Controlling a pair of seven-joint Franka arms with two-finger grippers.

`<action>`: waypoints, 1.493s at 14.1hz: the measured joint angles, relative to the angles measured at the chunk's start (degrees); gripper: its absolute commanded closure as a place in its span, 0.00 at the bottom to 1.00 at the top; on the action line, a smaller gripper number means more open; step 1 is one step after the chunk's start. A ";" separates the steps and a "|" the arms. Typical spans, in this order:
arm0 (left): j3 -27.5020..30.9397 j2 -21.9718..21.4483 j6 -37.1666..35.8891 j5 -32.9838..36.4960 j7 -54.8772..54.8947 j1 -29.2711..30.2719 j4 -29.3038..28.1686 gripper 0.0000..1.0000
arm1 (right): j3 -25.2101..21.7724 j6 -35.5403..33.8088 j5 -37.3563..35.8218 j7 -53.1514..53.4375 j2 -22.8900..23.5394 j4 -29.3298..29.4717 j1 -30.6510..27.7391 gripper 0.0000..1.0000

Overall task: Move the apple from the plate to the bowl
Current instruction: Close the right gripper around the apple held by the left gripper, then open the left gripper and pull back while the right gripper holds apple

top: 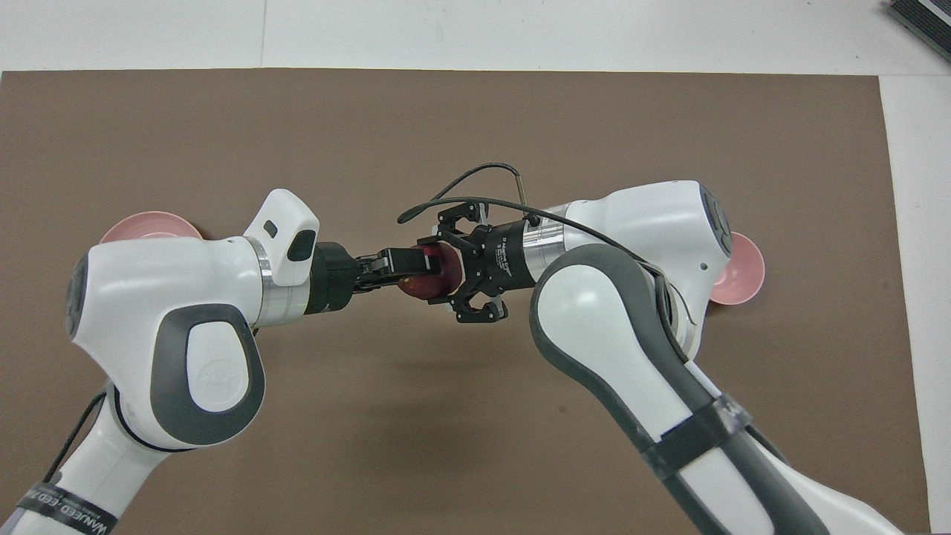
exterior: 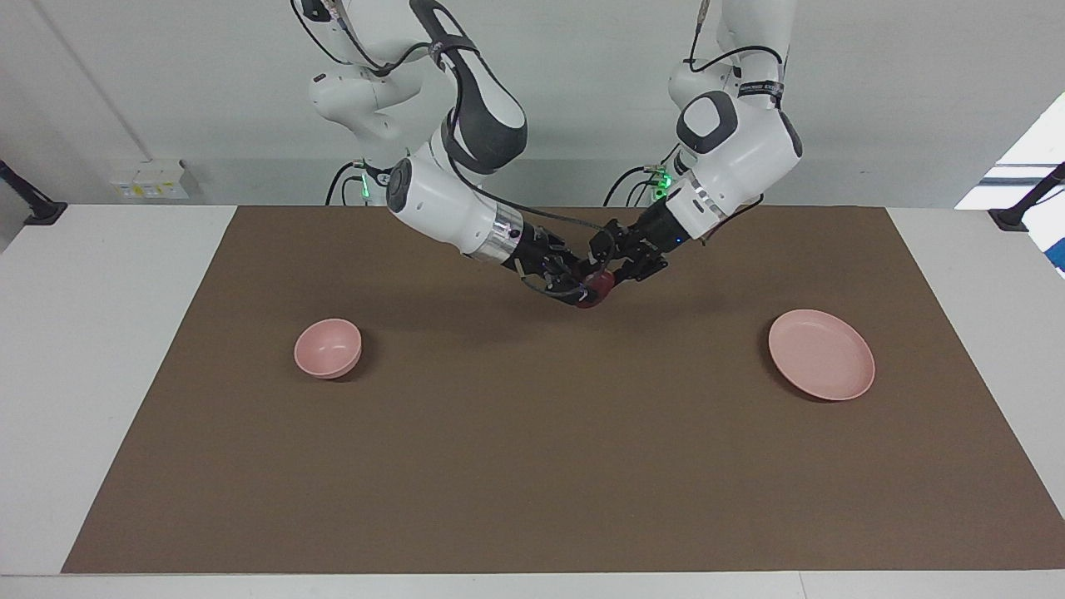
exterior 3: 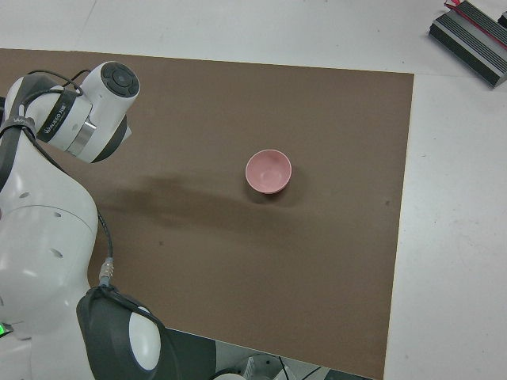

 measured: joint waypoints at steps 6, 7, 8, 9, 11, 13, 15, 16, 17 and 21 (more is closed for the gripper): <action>0.18 0.21 -0.86 0.39 -0.28 0.00 1.20 0.00 | -0.65 -5.05 -6.94 -0.63 -2.81 -0.05 -2.44 1.00; 0.37 0.23 -2.14 0.82 -0.27 0.01 1.32 0.00 | -0.68 -6.02 -7.72 -1.27 -3.28 -0.06 -3.39 1.00; 0.67 0.23 -4.04 2.11 -0.28 0.02 1.48 0.00 | -0.73 -6.86 -8.36 -2.35 -3.62 -0.07 -4.40 1.00; 1.05 0.22 -6.45 3.96 -0.29 0.11 1.64 0.00 | -0.75 -7.59 -9.15 -3.34 -3.83 -0.10 -5.39 1.00; 1.70 0.21 -11.19 9.59 -0.57 1.16 1.86 0.00 | -0.77 -8.81 -11.71 -5.09 -4.10 -0.13 -6.83 1.00; 2.10 0.21 -14.09 17.13 -0.64 2.90 1.95 0.00 | -0.76 -9.36 -14.91 -5.85 -4.47 -0.14 -7.66 1.00; 2.20 0.20 -18.69 27.14 -0.66 5.29 2.74 0.00 | -0.78 -10.97 -18.59 -7.69 -5.69 -0.13 -9.31 1.00; 2.24 0.18 -21.25 31.82 -0.66 6.40 3.85 0.00 | -0.81 -12.28 -20.69 -9.17 -6.46 -0.10 -10.40 1.00; 2.29 0.16 -23.69 36.47 -0.66 7.51 5.67 0.00 | -0.83 -14.04 -23.52 -10.99 -7.26 -0.10 -11.61 1.00; 2.45 0.02 -31.26 46.28 -0.66 10.67 14.14 0.00 | -0.92 -20.25 -36.90 -25.08 -8.65 -0.61 -16.39 1.00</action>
